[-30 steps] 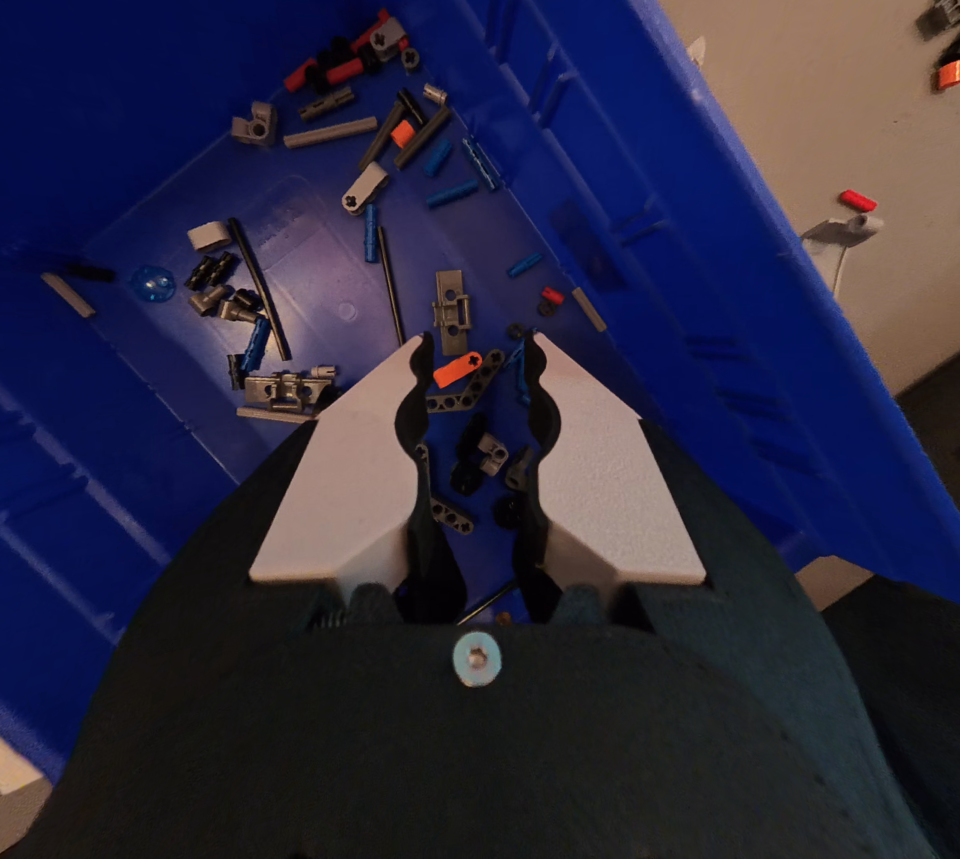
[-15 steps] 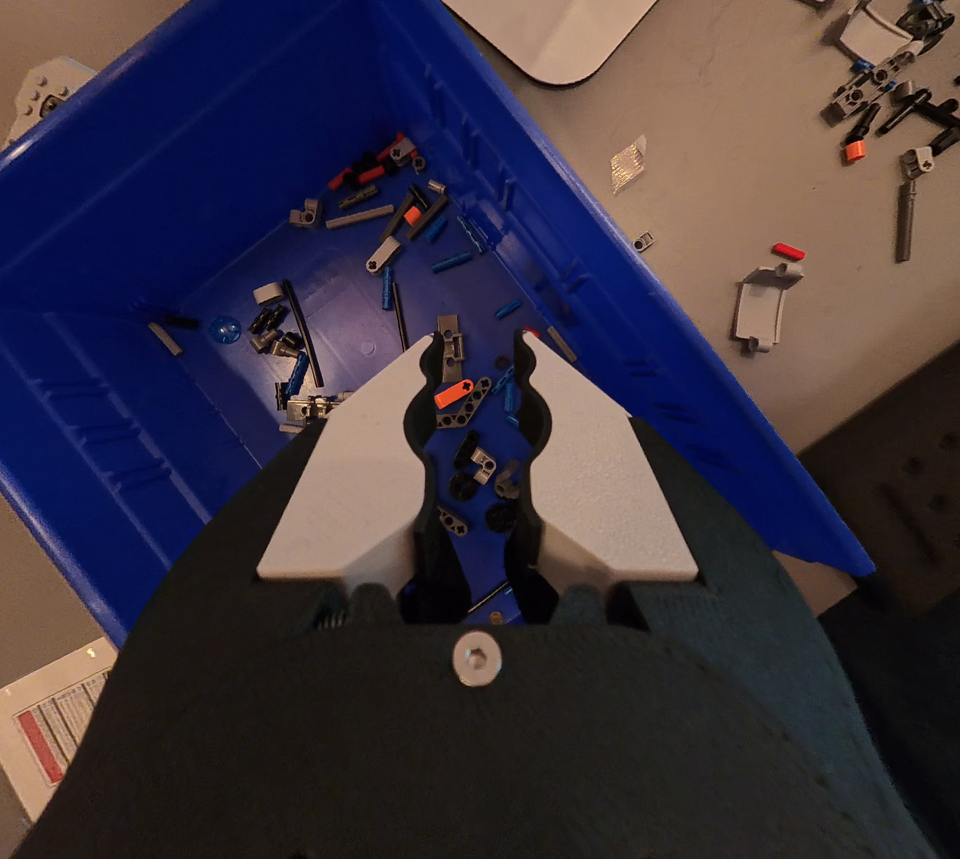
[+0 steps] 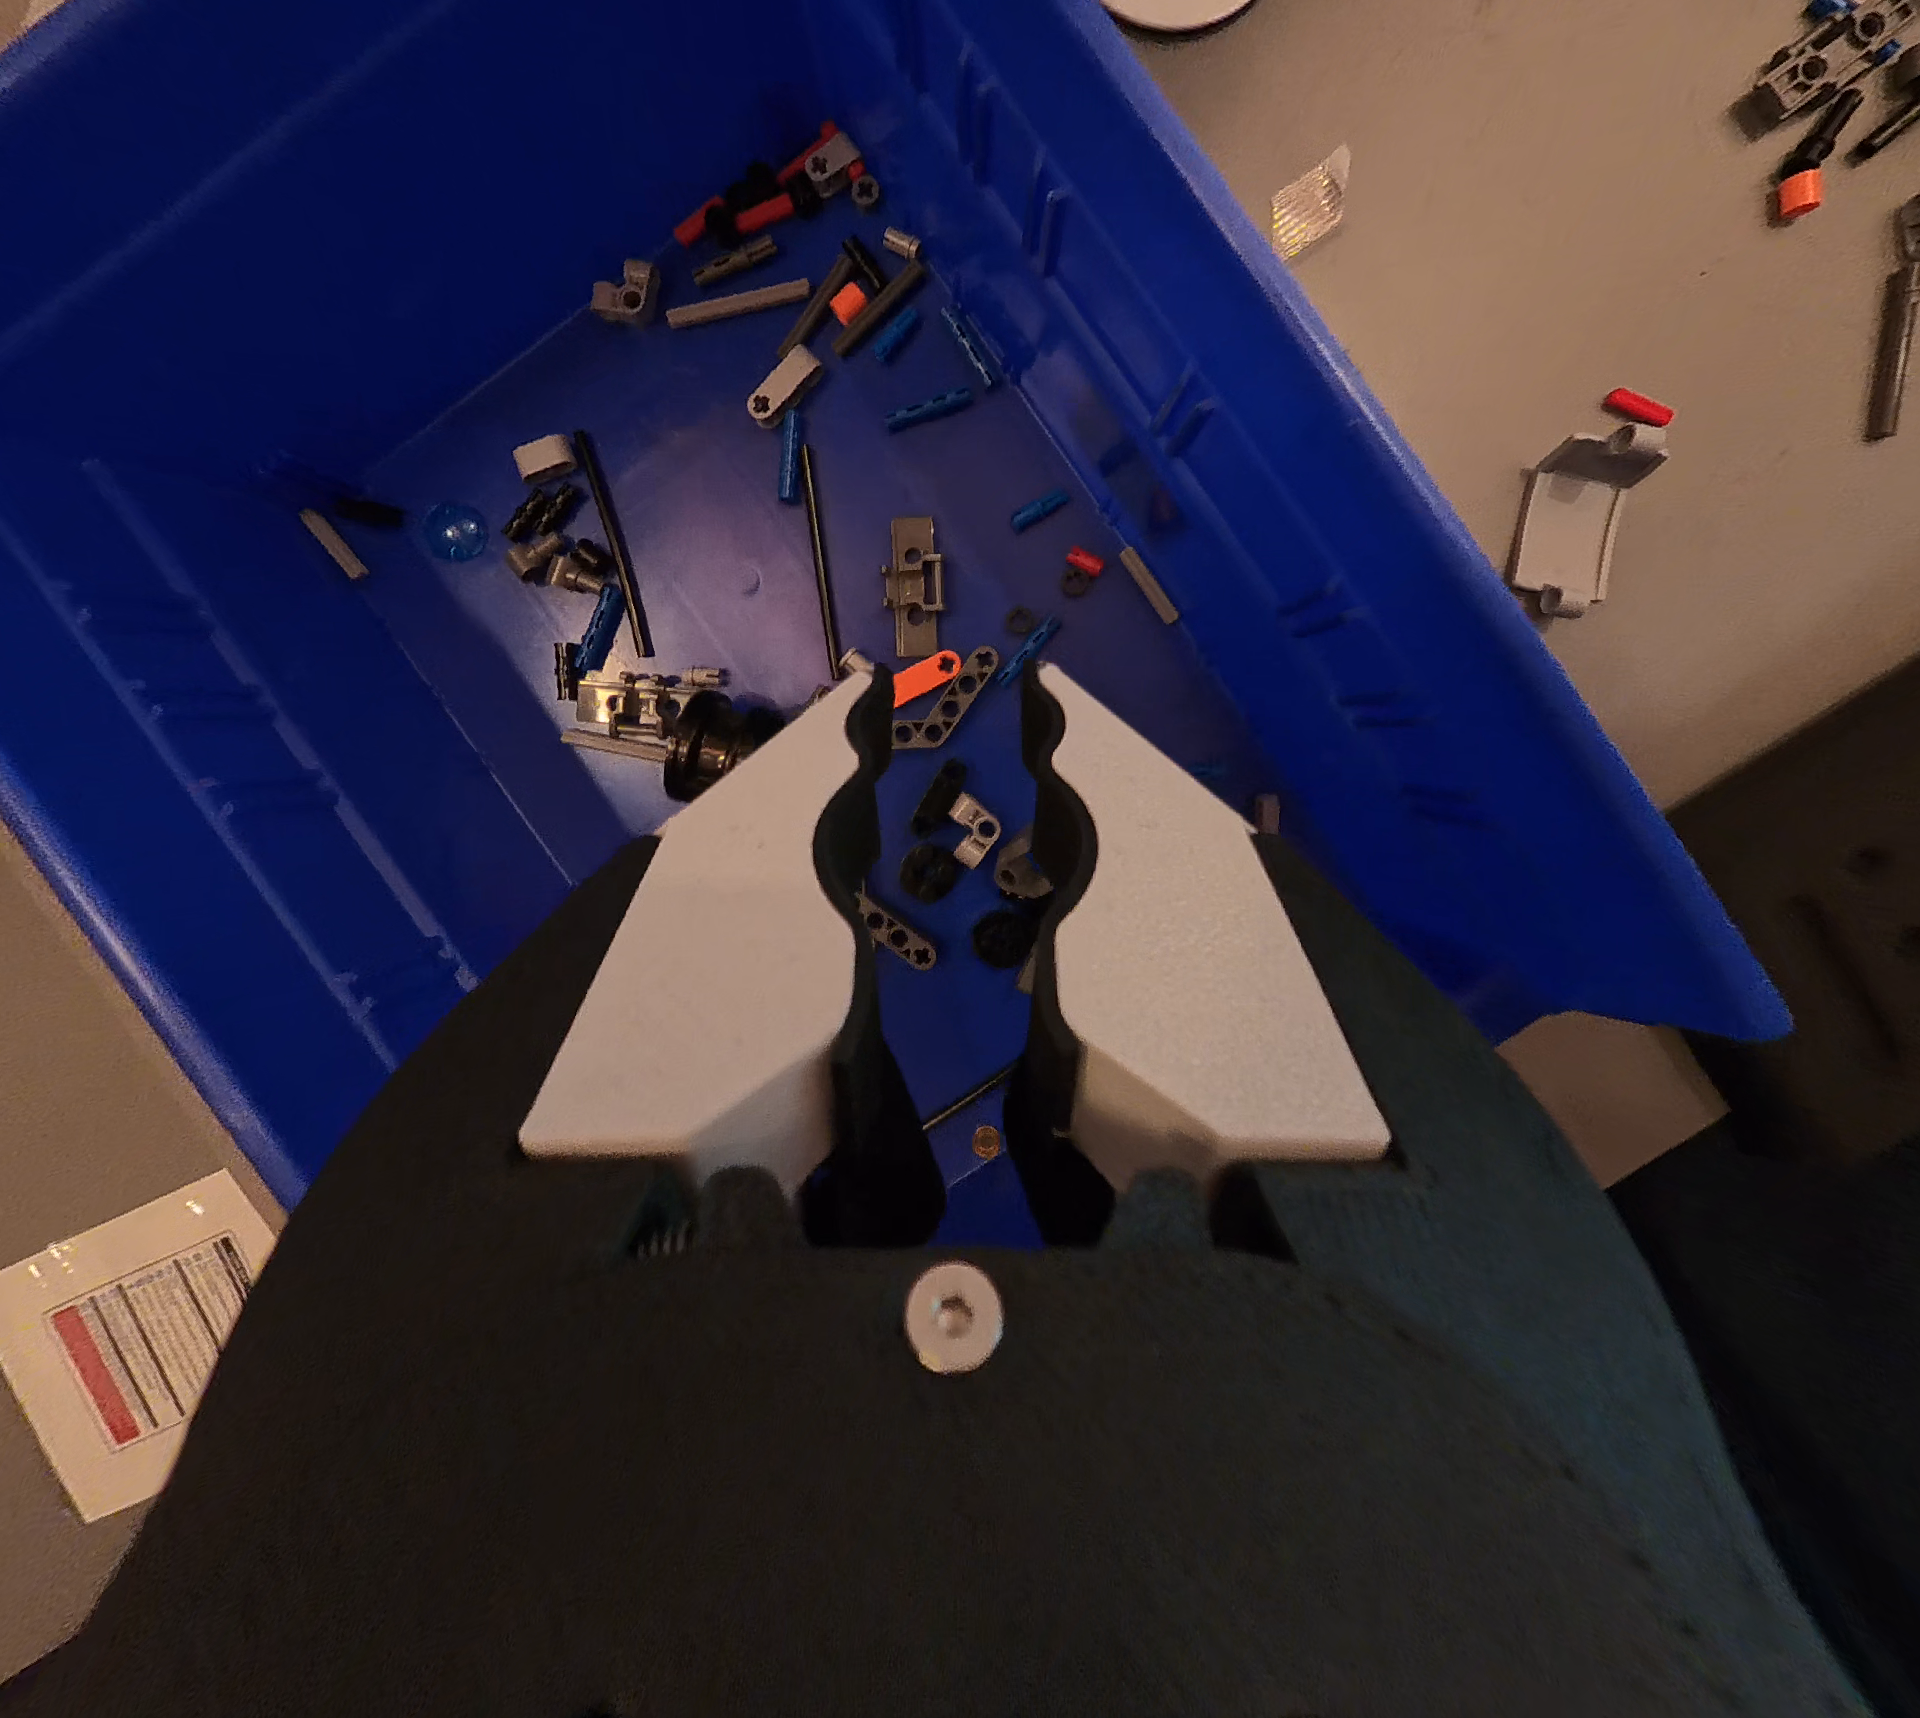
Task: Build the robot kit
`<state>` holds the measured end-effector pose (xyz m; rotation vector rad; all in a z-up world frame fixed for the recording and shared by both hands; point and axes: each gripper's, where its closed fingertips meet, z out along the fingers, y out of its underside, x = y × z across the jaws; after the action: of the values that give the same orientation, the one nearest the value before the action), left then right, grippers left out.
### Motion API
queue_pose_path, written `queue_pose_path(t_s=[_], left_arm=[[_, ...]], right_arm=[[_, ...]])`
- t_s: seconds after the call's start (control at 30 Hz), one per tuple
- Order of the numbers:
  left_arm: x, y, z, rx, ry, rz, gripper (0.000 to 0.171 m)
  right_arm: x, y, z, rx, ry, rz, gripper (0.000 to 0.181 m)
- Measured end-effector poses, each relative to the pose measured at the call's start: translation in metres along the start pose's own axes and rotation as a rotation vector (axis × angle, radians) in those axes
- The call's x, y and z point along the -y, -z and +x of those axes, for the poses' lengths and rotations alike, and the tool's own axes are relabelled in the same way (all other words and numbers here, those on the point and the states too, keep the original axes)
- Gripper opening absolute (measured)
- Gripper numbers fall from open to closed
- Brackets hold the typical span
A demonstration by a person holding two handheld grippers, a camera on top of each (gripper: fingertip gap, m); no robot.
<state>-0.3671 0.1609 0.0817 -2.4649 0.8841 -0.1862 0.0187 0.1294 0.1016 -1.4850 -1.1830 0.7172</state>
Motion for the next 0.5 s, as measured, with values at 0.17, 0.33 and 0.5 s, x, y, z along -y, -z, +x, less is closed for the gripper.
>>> queue_pose_path(t_s=[0.17, 0.33, 0.5], left_arm=[[-0.01, 0.007, -0.011, 0.021, 0.027, -0.004, 0.02], [-0.029, 0.021, -0.034, 0.087, 0.061, -0.055, 0.016], [-0.049, 0.029, -0.046, 0.097, 0.082, -0.123, 0.012]], right_arm=[[0.0, 0.0, 0.0, 0.0, -0.001, -0.001, 0.0], [0.0, 0.001, 0.0, -0.001, 0.0, -0.001, 0.0], [-0.002, 0.0, 0.0, 0.002, -0.005, -0.008, 0.0]])
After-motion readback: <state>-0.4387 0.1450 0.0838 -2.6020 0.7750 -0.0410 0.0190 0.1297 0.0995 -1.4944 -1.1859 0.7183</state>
